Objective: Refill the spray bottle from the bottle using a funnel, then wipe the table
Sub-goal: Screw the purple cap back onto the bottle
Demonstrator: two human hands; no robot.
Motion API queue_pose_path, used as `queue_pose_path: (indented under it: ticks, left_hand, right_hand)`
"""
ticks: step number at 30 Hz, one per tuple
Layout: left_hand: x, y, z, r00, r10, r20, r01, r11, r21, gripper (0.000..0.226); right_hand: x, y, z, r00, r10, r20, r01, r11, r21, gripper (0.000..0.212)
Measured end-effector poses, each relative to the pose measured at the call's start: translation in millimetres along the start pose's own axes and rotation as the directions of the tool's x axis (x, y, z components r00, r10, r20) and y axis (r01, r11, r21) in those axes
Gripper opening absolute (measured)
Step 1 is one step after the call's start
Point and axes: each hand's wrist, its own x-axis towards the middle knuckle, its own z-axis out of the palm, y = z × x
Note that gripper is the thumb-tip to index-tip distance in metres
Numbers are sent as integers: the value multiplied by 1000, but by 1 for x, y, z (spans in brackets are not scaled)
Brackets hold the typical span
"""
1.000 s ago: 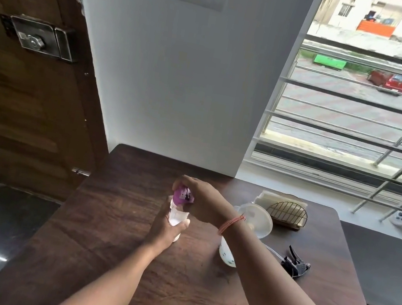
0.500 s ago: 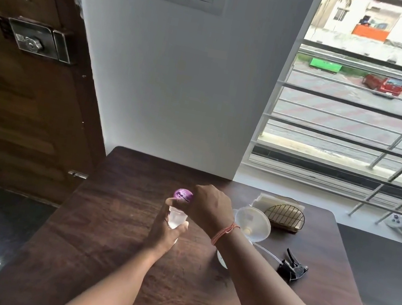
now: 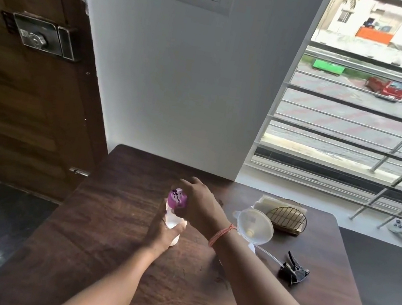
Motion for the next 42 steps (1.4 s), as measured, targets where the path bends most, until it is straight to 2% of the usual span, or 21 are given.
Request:
queue_pose_path:
  ticks: [5,8,18,24,27,30,33,37,39,42]
  left_hand:
    - [3,-9,-2,999,-10,35,9,1000,21,62]
    - [9,-19,-2,998,-35,48,35,999,11,73]
    - [13,-18,-3,988,14,151,-15,1000,6,73]
    - [16,-20,-5,986,41,164,-43,999,6,76]
    - [18,-24,-5,984,29,174,-28,1000,-9,79]
    - [16,-18,-6,987,14,162,-12,1000,-12,70]
    - [16,-12,-8,987,3,163,3,999,-37,73]
    - [17,-11,-9,984,26,176,-20,999,-36,79]
    - [16,-10,-9,986,26,164,-22,999,-26,80]
    - [13,-7,-9,988,3,156,4,999,-44,78]
  right_hand:
    - [-1,3,-1,997,-65,41,66,997,-36,43]
    - [0,9,-7,992,-98,74,101,994,-41,45]
    - [-1,15,-14,983,-160,96,165,985,-54,54]
    - [-1,14,-11,982,-167,84,172,984,-54,56]
    - [-1,17,-8,983,-161,83,161,987,9,57]
    - [-1,22,-7,980,-175,91,164,980,117,54]
    - [0,18,-3,977,-194,91,183,977,113,52]
    - [-1,11,11,993,-110,-47,110,994,8,50]
    - [-1,14,17,988,-124,-94,131,989,68,49]
    - [-2,18,15,989,-115,-91,131,970,205,52]
